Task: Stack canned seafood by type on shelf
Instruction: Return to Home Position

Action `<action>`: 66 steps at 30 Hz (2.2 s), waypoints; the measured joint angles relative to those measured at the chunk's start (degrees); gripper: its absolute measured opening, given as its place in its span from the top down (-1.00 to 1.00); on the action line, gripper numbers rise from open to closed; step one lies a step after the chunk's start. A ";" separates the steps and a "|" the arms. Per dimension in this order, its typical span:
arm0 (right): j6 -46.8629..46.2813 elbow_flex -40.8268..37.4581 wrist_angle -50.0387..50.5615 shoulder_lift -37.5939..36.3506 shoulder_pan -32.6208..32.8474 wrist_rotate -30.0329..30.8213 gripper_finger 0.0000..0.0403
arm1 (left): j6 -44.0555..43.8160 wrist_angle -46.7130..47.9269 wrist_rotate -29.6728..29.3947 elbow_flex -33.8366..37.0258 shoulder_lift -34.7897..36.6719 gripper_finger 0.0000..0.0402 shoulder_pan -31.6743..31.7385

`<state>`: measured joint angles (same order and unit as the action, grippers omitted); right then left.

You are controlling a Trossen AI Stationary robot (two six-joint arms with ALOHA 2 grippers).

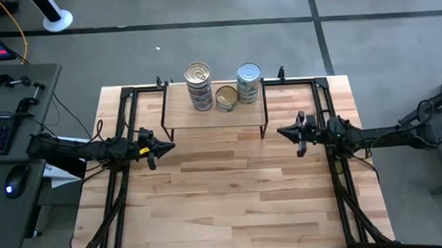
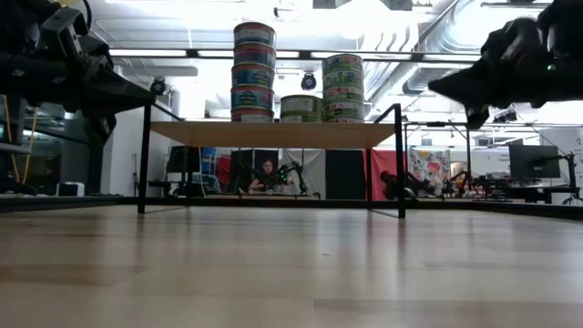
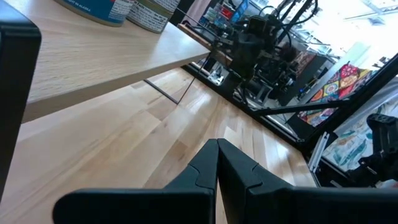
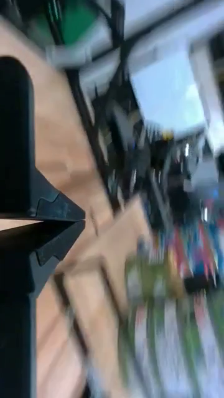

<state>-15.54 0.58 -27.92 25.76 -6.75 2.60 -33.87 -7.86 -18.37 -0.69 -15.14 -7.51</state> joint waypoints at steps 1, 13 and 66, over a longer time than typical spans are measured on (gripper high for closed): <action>0.68 0.00 0.97 0.00 0.03 2.65 1.00 | 0.00 0.06 0.00 0.00 0.00 1.00 0.00; 2.11 0.00 20.84 -1.19 0.76 9.15 1.00 | 0.00 0.25 -0.02 0.00 0.00 1.00 0.00; 17.49 0.00 26.87 -25.77 1.86 -0.68 1.00 | 0.00 1.05 -0.07 -0.04 -1.09 1.00 0.00</action>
<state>1.94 0.58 -1.05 -0.01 -4.89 1.93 -33.87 -6.81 -18.44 -0.73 -16.23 -7.51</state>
